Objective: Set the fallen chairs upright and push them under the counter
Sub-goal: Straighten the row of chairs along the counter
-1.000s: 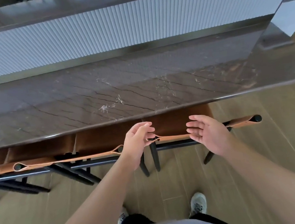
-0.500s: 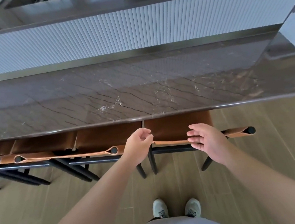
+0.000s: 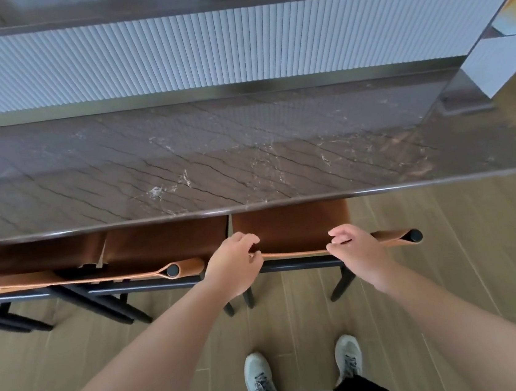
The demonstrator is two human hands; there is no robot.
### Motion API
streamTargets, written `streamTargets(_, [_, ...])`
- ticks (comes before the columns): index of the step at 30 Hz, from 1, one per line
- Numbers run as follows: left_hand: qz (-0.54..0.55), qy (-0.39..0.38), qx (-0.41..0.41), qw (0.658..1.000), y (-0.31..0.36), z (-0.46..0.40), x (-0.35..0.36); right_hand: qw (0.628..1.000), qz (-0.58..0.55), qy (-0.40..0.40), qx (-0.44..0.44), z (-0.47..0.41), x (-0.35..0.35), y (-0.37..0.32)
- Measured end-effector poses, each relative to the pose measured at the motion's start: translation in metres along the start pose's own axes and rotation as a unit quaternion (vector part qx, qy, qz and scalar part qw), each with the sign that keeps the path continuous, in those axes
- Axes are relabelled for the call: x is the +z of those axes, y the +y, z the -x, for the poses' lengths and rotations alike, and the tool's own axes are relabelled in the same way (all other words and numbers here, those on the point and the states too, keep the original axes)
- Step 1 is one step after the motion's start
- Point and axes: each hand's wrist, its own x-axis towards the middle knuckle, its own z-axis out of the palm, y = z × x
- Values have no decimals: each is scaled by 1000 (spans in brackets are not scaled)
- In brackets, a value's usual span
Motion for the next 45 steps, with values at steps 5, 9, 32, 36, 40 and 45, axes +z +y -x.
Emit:
streamTargets(5, [-289, -91, 79, 950, 23, -3, 15, 919, 351, -17, -179, -21, -23, 24])
streamTargets(9, [-362, -137, 27, 922, 38, -9, 25, 842, 446, -41, -300, -32, -18, 27])
streamTargets(32, [-332, -79, 86, 936, -16, -10, 2, 787, 517, -4, -337, -24, 62, -5])
streamTargets(36, [-314, -89, 90, 941, -18, -12, 0, 794, 523, -4, -309, -21, 65, -8])
streamTargets(40, [-284, -93, 105, 948, -19, -14, -1, 800, 517, -1, -303, -21, 64, -15])
streamTargets(45, [-266, -83, 97, 956, -18, -16, -1, 804, 521, -10, -287, -23, 65, -10])
